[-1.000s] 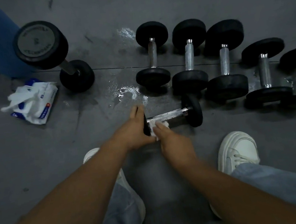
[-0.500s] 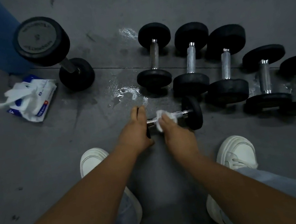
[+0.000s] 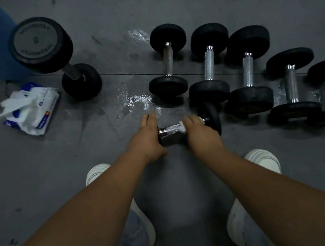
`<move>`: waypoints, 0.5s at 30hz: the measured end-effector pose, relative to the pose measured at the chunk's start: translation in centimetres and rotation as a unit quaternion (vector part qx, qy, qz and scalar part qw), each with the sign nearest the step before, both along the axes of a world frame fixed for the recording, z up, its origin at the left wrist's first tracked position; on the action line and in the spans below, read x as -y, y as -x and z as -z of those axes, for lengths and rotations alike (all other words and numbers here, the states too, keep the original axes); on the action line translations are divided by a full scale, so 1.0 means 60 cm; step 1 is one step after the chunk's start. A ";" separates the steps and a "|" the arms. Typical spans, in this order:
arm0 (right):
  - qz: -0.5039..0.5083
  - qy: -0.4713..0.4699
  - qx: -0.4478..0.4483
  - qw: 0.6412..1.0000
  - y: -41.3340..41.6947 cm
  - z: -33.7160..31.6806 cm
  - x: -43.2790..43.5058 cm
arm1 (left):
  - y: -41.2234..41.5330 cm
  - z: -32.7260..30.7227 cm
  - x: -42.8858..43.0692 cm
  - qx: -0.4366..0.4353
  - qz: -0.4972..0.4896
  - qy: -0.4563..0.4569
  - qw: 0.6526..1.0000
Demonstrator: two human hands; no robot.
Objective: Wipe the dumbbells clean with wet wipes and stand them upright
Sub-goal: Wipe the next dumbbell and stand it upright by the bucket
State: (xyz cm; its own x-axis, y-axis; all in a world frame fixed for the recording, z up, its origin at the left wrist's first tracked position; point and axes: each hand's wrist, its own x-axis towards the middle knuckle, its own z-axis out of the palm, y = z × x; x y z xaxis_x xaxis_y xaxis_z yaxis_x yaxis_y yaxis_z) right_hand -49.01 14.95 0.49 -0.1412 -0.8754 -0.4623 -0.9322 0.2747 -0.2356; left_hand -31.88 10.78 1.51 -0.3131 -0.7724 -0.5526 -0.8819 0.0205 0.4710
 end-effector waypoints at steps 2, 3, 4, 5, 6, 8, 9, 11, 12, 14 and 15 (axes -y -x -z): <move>-0.006 -0.011 -0.001 1.000 -0.005 -0.003 0.012 | -0.001 -0.003 0.004 -0.004 0.003 -0.004 1.000; -0.006 -0.015 0.004 1.000 -0.006 -0.001 0.015 | -0.003 -0.005 0.009 -0.003 0.007 -0.014 1.000; -0.007 -0.029 0.009 1.000 -0.006 0.002 0.017 | -0.005 -0.007 0.014 0.000 0.016 -0.029 0.999; -0.011 -0.048 0.008 0.999 -0.004 0.002 0.016 | -0.008 -0.007 0.018 0.002 0.029 -0.046 0.998; -0.008 -0.067 0.002 0.998 -0.001 0.003 0.016 | -0.009 -0.007 0.021 0.004 0.042 -0.061 0.997; 0.013 -0.068 0.001 0.998 0.002 0.006 0.013 | -0.011 -0.005 0.024 0.003 0.050 -0.079 0.996; 0.018 -0.052 0.003 0.998 -0.002 0.007 0.005 | -0.011 -0.006 0.023 -0.005 0.045 -0.084 0.995; 0.025 0.002 0.046 0.999 -0.024 0.000 -0.023 | -0.012 -0.010 0.020 -0.030 0.024 -0.081 0.996; 0.013 0.014 0.076 0.997 -0.036 -0.006 -0.038 | -0.016 -0.012 0.016 -0.047 0.006 -0.079 0.996; -0.037 0.015 0.127 0.991 -0.048 -0.014 -0.057 | -0.025 -0.015 0.007 -0.087 -0.031 -0.063 0.994; -0.031 0.030 0.133 0.990 -0.043 -0.011 -0.057 | -0.028 -0.013 0.003 -0.100 -0.041 -0.046 0.993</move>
